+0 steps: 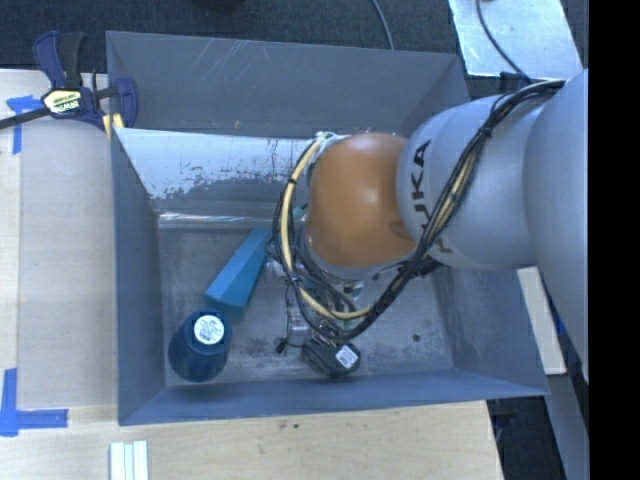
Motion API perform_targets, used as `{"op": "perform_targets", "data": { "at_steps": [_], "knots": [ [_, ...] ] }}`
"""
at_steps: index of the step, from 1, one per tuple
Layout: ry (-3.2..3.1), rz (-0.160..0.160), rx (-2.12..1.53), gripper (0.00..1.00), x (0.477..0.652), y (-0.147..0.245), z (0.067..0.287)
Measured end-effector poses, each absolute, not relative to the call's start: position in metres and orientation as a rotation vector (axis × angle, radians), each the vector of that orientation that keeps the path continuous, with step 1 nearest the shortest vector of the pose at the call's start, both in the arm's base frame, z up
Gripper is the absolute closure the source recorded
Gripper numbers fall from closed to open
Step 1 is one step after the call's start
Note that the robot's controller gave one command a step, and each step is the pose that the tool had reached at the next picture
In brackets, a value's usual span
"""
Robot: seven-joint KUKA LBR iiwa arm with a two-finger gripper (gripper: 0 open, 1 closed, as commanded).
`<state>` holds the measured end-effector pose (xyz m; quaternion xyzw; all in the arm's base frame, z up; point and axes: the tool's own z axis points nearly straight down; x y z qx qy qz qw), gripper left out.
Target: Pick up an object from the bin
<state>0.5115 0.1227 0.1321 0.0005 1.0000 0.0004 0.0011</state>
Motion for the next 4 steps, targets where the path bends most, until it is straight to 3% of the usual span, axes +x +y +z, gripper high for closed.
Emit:
{"op": "perform_targets", "data": {
  "at_steps": [1, 2, 3, 4],
  "knots": [
    [3.085, 0.005, -0.467, 0.0, 0.587, 0.163, 0.078],
    [3.099, 0.001, -0.456, 0.0, 0.584, 0.146, 0.128],
    [2.994, 0.003, -0.893, 0.0, 0.59, 0.202, 0.108],
    [2.974, 0.0, -0.972, 0.0, 0.609, 0.181, 0.07]
  ]
}}
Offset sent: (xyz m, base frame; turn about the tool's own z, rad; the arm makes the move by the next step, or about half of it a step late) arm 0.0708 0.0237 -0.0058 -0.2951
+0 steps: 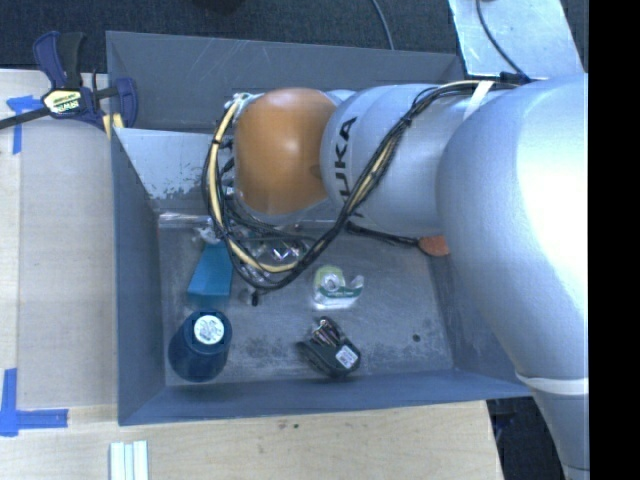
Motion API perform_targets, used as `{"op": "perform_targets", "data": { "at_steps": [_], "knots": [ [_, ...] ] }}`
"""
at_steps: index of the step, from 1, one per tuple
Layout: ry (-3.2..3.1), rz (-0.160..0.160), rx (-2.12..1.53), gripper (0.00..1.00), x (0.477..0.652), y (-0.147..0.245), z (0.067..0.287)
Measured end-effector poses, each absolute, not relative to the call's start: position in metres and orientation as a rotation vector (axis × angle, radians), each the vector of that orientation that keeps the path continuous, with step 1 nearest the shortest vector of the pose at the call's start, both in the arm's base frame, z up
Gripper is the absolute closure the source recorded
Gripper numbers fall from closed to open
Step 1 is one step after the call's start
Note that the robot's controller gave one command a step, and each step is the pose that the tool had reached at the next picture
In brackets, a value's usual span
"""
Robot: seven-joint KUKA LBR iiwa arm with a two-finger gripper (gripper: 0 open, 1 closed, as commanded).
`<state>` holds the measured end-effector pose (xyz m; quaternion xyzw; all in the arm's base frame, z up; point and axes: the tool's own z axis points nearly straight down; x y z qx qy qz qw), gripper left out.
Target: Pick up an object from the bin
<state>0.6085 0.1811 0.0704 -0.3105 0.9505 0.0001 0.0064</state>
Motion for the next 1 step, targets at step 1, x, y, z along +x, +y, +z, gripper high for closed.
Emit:
{"op": "perform_targets", "data": {
  "at_steps": [1],
  "knots": [
    [2.907, 0.003, -1.12, 1.0, 0.6178, 0.193, 0.0701]
  ]
}}
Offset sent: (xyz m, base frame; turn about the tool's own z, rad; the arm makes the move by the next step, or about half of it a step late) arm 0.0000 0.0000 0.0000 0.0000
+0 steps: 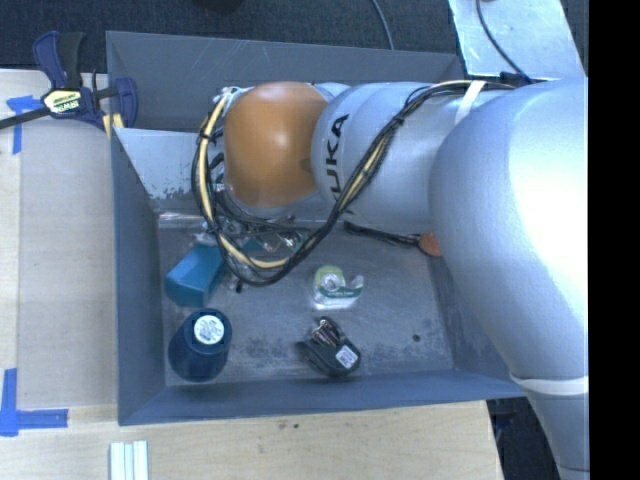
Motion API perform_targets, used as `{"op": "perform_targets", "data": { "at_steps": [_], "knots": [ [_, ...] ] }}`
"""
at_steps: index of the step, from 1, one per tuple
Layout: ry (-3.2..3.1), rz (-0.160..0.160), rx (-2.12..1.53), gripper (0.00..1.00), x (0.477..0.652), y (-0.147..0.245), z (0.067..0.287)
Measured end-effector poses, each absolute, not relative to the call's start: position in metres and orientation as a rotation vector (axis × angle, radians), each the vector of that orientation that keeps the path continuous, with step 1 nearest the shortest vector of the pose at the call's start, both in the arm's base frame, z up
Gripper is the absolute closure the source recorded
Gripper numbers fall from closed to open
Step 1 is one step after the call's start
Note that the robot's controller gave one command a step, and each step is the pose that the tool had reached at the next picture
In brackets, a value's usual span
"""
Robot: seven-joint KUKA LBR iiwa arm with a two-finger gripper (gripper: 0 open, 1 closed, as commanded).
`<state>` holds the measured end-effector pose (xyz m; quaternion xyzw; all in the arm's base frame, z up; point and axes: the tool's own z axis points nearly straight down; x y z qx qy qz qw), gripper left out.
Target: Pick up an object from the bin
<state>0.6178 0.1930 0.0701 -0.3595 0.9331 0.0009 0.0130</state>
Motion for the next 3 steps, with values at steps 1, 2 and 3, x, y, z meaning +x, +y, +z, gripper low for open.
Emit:
{"op": "perform_targets", "data": {
  "at_steps": [1, 2, 3],
  "knots": [
    [2.908, 0.003, -1.119, 1.0, 0.618, 0.193, 0.07],
    [2.925, 0.004, -1.125, 1.0, 0.613, 0.191, 0.093],
    [2.916, 0.002, -1.119, 1.0, 0.615, 0.192, 0.129]
  ]
}}
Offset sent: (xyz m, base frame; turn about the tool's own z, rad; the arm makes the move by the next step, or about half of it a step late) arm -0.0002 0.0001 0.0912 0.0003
